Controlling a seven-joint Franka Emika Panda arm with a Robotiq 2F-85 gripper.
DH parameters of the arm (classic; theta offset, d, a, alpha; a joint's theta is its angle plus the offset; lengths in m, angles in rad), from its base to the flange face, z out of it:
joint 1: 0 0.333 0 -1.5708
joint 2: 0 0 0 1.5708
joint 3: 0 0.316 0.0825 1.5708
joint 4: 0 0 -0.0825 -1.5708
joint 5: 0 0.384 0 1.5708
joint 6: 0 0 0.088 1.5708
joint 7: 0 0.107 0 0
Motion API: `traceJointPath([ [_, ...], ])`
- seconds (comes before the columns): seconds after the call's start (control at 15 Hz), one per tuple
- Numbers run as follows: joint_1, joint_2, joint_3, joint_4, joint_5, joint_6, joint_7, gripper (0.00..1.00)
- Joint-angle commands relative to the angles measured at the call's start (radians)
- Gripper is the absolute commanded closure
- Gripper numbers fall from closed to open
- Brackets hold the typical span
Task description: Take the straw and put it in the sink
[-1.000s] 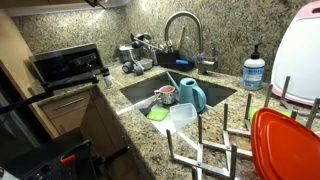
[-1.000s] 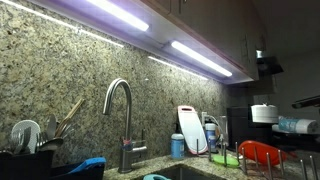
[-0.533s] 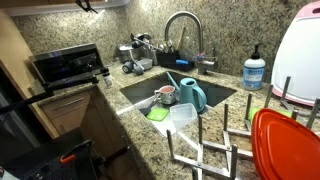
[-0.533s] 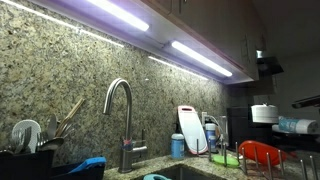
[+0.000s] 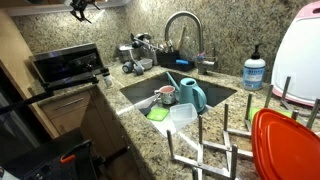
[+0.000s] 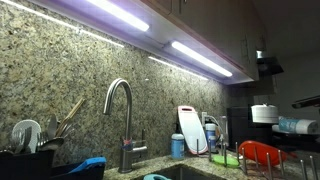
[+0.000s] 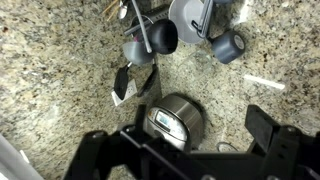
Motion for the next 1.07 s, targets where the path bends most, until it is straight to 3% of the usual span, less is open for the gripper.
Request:
traceJointPath([
  [0.0, 0.043, 0.046, -0.022, 0.039, 0.067, 0.008, -0.088, 0.0],
  [0.07, 0.052, 0.027, -0.041, 0.01, 0.038, 0.003, -0.037, 0.0],
  [0.4, 0.053, 0.042, -0.044, 0.016, 0.078, 0.009, -0.079, 0.0],
  [1.0, 0.087, 0.187, -0.089, 0.061, 0.083, -0.005, -0.094, 0.0],
])
